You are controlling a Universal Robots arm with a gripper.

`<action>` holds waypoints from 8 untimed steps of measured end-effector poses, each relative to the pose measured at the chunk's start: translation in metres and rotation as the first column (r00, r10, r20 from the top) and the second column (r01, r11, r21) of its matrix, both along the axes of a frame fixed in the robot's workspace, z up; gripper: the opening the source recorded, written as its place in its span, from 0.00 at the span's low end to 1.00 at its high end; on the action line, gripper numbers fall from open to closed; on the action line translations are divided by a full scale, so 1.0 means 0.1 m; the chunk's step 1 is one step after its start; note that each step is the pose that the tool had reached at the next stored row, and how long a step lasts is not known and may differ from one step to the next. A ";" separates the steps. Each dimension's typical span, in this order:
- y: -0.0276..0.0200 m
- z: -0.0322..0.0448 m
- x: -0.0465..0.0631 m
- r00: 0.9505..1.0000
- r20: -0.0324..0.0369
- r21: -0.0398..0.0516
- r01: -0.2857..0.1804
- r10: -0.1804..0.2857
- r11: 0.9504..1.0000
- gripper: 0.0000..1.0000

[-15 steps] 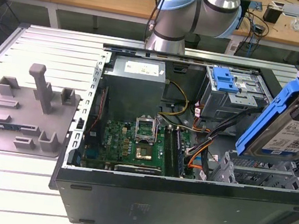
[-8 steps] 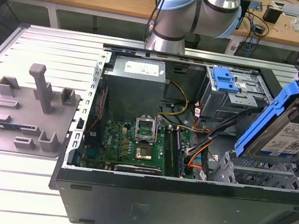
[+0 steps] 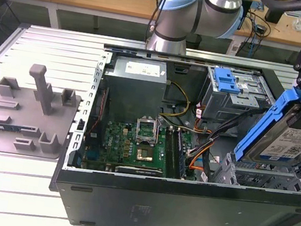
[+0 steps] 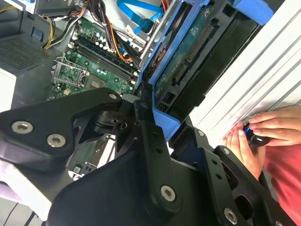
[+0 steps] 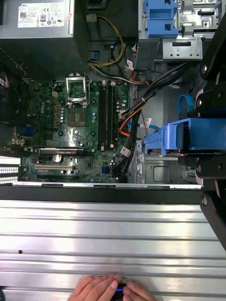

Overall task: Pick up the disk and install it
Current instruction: 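Insert the disk into the insertion slot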

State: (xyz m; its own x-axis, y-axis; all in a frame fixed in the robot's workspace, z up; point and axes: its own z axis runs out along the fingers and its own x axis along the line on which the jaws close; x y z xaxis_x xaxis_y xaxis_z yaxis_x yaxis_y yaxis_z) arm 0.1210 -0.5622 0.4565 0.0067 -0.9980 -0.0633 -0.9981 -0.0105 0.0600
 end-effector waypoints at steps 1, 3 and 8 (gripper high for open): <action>-0.009 -0.016 0.00 1.000 0.000 0.001 0.000 0.000 1.000 0.37; -0.010 -0.021 0.00 1.000 0.000 0.001 0.000 0.000 1.000 0.37; -0.011 -0.042 0.01 1.000 0.000 0.002 0.000 0.000 1.000 0.37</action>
State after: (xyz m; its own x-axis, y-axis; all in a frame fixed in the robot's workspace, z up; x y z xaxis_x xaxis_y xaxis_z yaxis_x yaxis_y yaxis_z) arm 0.1216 -0.5633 0.4523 0.0067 -0.9979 -0.0649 -0.9981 -0.0106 0.0599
